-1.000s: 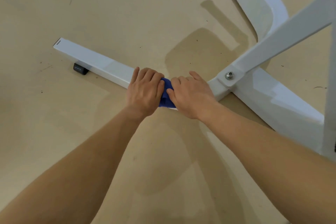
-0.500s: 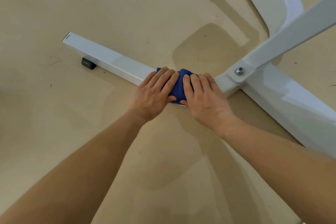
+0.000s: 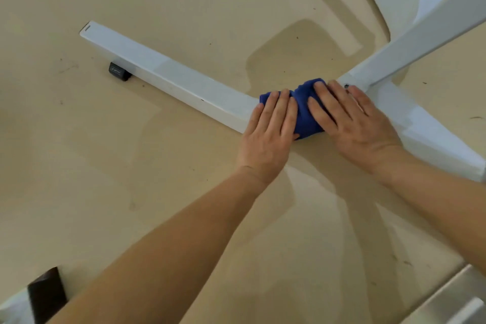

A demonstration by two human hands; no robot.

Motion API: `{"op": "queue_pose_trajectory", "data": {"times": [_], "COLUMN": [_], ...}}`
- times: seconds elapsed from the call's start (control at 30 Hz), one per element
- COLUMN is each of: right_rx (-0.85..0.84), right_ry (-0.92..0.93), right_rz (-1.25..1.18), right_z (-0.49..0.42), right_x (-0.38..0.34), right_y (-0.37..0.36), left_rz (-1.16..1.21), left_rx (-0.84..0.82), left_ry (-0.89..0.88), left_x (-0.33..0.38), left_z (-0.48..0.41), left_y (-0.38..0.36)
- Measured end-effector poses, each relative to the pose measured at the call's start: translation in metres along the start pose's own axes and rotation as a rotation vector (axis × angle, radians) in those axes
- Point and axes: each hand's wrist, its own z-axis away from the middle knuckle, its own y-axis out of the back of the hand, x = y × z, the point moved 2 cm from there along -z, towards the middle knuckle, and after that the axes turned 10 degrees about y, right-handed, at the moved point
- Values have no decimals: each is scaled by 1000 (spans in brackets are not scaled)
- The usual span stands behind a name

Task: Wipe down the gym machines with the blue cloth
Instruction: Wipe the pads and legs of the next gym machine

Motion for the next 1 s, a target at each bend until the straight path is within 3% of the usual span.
{"op": "queue_pose_trajectory", "data": {"times": [0.17,0.33,0.47,0.6,0.83,1.0], "right_rx": [-188,-221,-101,-8,-161,-190], "right_ry": [-12,-125,-183,-252,-682,-1083], "right_rz": [-105,-380,-461,-507,-646,-847], "right_z": [-22,-74,-58,-40,2,10], "right_x": [-32,-77,-53,-22,-9,6], "right_y": [18,40,42,58,82,83], "left_rz": [-52,-111,11,160,358,445], "left_rx": [68,-37,-105,13,46,-144], "left_ry": [-141,-92,-104,-103,14,264], "left_x": [-49,-116,-76,-31,11,33], "left_z": [-3,-3,-7,-7,-25,-54], "left_y": [13,30,36,42,54,65]}}
